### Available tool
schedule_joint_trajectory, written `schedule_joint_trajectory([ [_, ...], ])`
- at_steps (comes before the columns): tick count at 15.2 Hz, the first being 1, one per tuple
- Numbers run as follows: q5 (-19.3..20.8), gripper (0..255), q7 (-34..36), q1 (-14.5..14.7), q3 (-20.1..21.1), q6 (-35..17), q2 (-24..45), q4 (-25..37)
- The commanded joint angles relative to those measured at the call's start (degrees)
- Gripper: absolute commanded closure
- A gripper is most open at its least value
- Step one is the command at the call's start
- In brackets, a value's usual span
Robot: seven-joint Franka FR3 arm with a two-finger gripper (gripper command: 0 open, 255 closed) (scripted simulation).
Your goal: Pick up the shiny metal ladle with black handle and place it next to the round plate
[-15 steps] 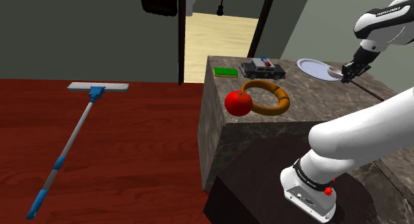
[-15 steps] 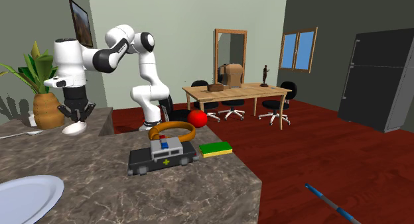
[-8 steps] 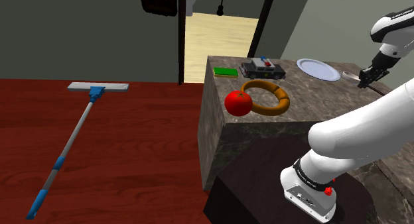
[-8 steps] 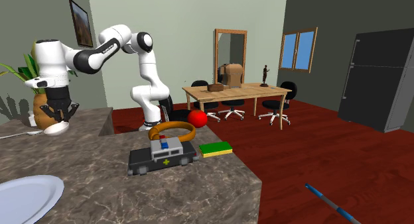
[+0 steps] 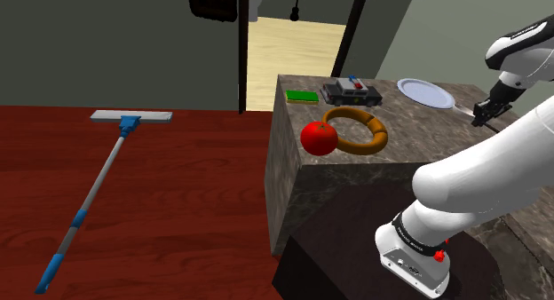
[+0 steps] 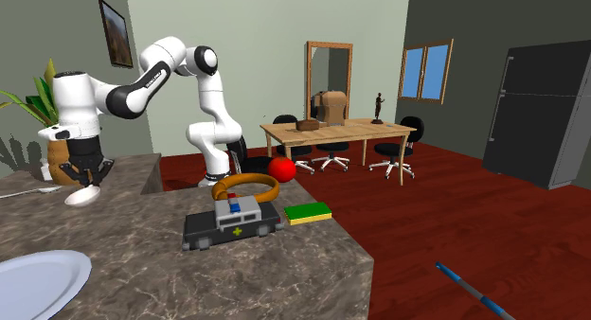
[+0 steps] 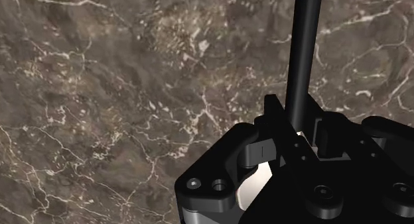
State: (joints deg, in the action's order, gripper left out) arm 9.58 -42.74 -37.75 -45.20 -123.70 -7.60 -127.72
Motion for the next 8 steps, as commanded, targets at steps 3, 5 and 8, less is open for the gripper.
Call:
schedule_joint_trajectory([
  [3,-1.30,255,-0.89,0.14,-0.62,-3.35,1.94,-1.78],
  [5,-2.12,255,-1.47,0.20,-0.90,-4.99,3.05,-2.58],
  [8,-3.58,255,-2.49,0.29,-1.27,-7.45,4.86,-3.67],
])
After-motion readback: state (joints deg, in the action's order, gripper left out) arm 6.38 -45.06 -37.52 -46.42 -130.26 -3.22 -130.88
